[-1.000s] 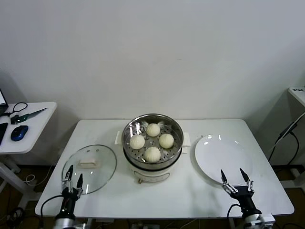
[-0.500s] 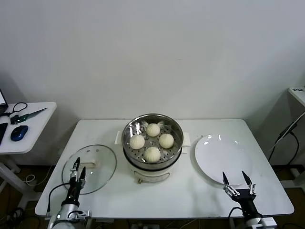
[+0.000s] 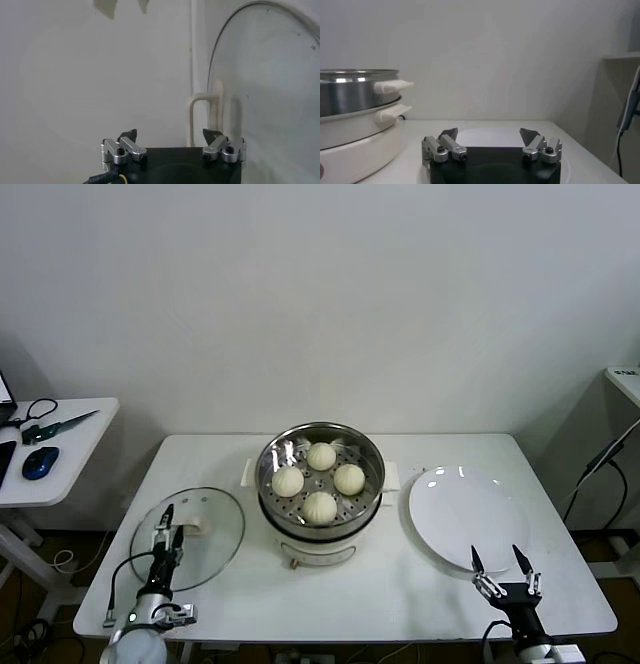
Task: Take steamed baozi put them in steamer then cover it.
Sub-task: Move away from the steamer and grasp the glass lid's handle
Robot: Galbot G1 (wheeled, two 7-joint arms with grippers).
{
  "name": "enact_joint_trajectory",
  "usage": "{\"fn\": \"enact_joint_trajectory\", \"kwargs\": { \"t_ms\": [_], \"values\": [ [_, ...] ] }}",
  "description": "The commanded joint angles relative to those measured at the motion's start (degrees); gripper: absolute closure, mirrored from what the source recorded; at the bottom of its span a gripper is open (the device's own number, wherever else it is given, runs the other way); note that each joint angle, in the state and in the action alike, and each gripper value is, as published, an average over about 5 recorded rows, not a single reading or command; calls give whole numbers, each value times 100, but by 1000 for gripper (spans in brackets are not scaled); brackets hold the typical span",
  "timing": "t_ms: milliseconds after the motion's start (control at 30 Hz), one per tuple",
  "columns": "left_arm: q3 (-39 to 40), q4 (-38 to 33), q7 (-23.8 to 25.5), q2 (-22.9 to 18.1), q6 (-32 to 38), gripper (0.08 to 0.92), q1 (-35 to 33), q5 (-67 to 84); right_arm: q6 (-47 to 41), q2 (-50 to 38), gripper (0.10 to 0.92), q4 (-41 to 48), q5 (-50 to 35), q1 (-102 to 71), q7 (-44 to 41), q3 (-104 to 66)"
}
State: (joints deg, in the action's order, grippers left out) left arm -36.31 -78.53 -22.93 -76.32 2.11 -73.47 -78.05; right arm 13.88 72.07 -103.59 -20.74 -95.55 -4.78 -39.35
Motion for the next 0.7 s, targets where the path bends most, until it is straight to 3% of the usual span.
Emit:
{"fn": "enact_joint_trajectory", "kwargs": {
  "t_ms": [33,200,700],
  "values": [
    [23,327,-14,10,22,187,225,-16,57,57,203,27,-26,-4,-31,6],
    [34,328,-25,7,22,280,221,-30,66,98,203,36,-7,-14,-34,28],
    [0,400,-68,-17,-12,712,239,27,64,131,203,49,29,35,-26,17]
  ]
}}
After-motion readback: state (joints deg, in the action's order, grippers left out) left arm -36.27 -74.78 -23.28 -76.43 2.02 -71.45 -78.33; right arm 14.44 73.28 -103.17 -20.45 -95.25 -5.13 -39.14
